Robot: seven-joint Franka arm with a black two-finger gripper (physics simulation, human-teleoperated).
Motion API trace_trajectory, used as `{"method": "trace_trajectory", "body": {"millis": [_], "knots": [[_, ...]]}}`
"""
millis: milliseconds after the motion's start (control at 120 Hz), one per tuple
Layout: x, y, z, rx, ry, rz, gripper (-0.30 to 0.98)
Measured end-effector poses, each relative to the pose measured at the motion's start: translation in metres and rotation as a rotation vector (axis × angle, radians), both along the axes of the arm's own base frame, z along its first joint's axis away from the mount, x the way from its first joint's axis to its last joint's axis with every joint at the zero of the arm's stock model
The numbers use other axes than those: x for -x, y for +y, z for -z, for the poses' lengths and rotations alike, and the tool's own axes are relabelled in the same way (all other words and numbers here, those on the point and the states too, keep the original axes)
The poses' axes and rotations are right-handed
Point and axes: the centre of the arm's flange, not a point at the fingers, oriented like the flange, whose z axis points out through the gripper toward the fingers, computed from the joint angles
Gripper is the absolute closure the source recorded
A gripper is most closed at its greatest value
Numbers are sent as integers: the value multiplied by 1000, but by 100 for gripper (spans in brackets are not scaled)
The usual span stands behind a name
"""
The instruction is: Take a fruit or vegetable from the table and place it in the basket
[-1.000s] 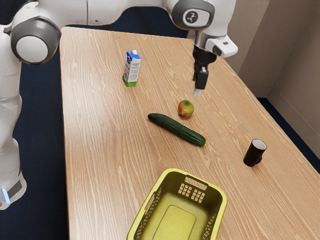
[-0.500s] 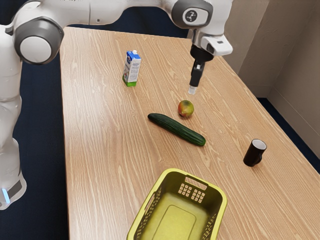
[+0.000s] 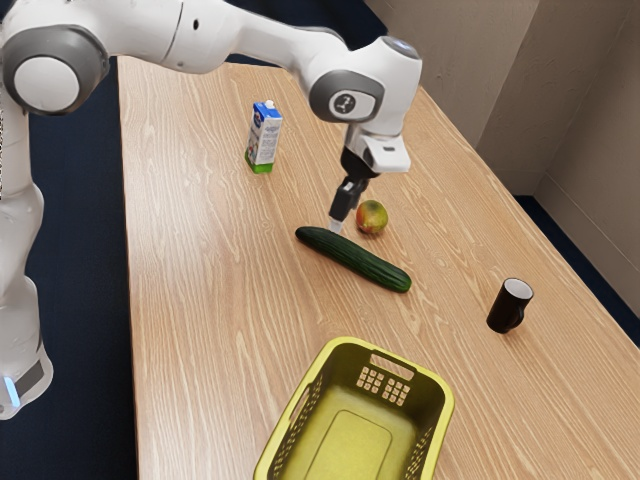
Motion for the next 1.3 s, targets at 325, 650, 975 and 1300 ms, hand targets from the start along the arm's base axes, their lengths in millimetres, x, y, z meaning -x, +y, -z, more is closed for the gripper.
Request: {"method": "trace_trajectory", "body": {"millis": [325, 650, 975, 1300], "knots": [[-31, -10, 53, -18, -18, 109, 0], [-41, -5, 81, -28, -12, 158, 0], [-41, -4, 99, -30, 6, 189, 0], [-36, -2, 116, -25, 14, 193, 17]]}}
